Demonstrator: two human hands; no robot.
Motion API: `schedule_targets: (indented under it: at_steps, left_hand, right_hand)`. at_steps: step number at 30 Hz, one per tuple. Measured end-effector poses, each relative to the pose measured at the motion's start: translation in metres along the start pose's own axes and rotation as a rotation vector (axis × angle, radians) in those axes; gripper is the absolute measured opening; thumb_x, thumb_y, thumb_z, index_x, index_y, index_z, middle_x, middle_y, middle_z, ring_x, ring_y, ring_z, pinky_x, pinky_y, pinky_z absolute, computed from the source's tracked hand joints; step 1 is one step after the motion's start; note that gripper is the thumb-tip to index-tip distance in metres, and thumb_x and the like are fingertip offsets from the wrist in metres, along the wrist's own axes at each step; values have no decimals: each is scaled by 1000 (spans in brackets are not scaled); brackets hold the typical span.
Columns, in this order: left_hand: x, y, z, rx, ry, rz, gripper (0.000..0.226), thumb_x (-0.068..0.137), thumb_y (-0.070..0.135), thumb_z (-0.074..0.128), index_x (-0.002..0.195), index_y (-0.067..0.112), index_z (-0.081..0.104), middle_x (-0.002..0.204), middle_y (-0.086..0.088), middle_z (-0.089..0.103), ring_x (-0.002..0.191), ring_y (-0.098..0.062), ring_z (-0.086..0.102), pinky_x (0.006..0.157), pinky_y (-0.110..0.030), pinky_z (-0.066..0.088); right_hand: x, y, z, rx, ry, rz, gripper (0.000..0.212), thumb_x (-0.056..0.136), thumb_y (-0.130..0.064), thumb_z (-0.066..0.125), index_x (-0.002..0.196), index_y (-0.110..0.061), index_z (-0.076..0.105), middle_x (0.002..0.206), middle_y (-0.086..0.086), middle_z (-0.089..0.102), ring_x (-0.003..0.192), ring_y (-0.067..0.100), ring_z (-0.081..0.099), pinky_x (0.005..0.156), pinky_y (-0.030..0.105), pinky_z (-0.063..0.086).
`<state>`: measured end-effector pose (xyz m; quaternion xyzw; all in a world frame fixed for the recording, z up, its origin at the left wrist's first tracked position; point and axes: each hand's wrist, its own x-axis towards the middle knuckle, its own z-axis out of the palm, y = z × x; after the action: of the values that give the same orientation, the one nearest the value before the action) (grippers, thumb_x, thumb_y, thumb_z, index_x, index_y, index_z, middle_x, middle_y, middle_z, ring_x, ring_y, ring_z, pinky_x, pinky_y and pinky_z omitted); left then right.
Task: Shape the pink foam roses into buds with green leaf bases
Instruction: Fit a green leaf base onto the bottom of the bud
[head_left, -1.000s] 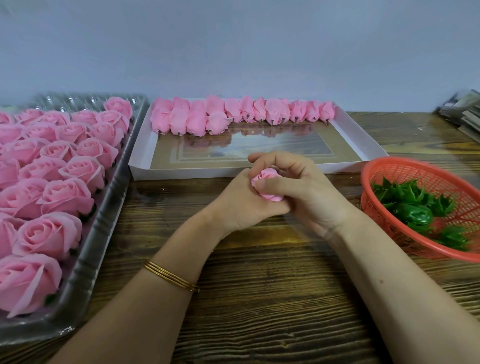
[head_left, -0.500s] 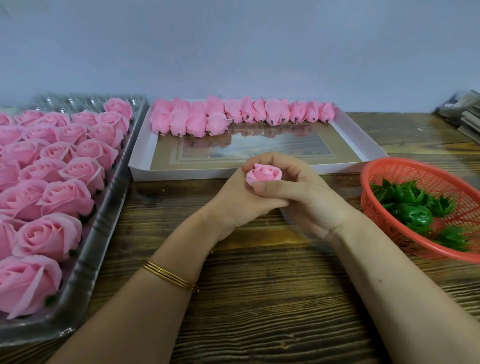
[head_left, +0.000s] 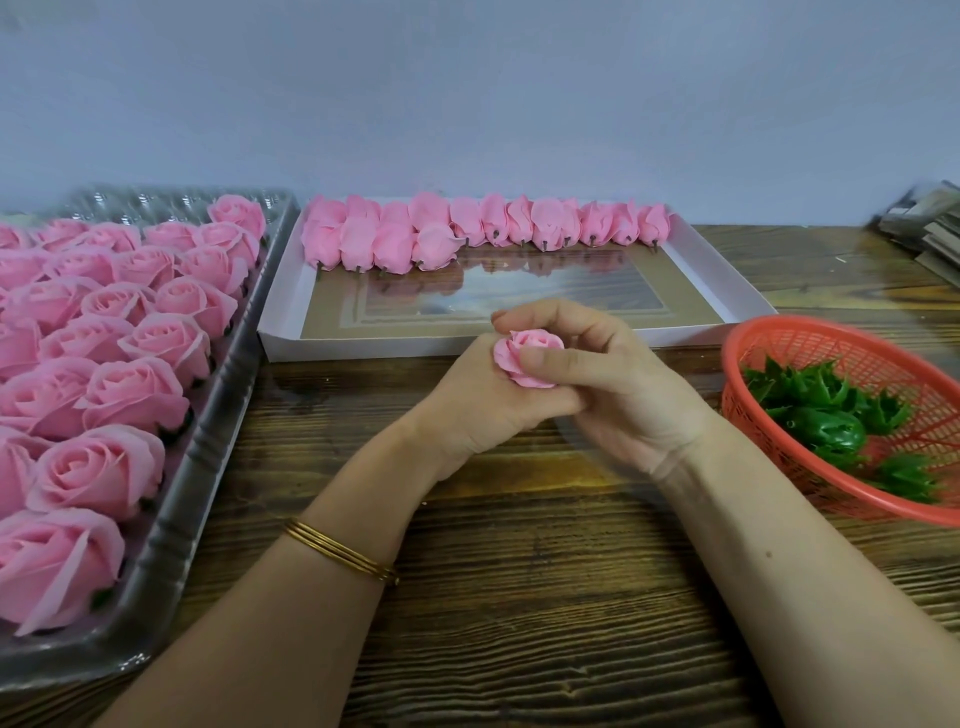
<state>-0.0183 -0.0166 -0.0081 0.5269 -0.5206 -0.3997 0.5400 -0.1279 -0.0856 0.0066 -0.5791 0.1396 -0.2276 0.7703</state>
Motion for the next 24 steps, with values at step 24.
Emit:
schedule_targets:
  at_steps: [24]
  left_hand:
    - [9, 1, -7, -270, 320, 105, 27, 74, 15, 73, 52, 23, 60, 57, 5, 59, 60, -12, 59, 58, -24, 49]
  right_hand:
    - [4, 11, 7, -28, 210, -55, 28, 74, 22, 61, 94, 1, 60, 92, 20, 60, 93, 33, 51, 88, 48, 38]
